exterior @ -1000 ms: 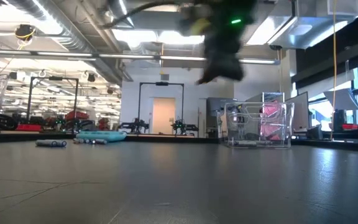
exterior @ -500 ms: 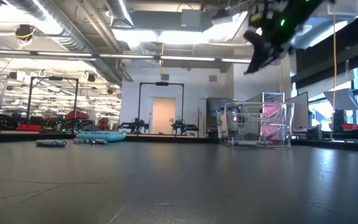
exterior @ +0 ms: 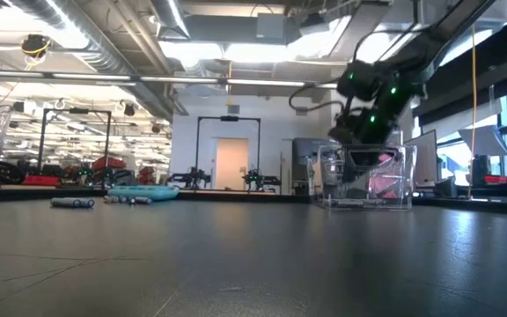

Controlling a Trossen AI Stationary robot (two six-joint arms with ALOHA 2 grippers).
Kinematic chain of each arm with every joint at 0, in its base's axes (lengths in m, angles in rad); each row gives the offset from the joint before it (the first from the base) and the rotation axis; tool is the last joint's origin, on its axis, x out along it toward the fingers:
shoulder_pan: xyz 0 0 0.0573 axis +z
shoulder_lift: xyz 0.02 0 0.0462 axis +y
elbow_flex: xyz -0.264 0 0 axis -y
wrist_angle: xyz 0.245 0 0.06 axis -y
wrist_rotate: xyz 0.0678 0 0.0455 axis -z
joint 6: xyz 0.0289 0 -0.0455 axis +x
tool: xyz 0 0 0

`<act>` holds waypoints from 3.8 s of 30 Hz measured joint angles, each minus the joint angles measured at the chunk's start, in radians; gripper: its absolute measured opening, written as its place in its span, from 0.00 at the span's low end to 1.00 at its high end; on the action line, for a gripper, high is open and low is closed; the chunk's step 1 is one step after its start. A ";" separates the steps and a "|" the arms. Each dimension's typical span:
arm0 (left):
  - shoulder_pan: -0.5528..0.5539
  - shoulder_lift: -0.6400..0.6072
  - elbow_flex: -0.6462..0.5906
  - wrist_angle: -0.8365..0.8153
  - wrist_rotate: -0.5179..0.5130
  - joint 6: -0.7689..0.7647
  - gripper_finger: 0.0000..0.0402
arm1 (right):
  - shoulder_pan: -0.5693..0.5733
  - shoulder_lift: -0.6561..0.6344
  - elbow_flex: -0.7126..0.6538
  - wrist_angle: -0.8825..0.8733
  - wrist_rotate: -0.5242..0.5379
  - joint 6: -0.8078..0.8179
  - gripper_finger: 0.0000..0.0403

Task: Sort batteries
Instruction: Put the black battery into the bottom transparent bin

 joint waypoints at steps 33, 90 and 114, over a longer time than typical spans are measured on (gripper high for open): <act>0.000 0.000 0.000 0.001 0.003 0.000 0.20 | -0.023 0.077 0.005 -0.067 0.009 -0.018 0.10; -0.021 0.000 0.000 -0.001 0.041 0.017 0.20 | -0.021 0.096 0.212 -0.225 -0.125 -0.040 0.10; -0.021 0.000 0.000 -0.001 0.041 -0.012 0.20 | -0.021 0.309 0.215 -0.010 0.019 0.057 0.46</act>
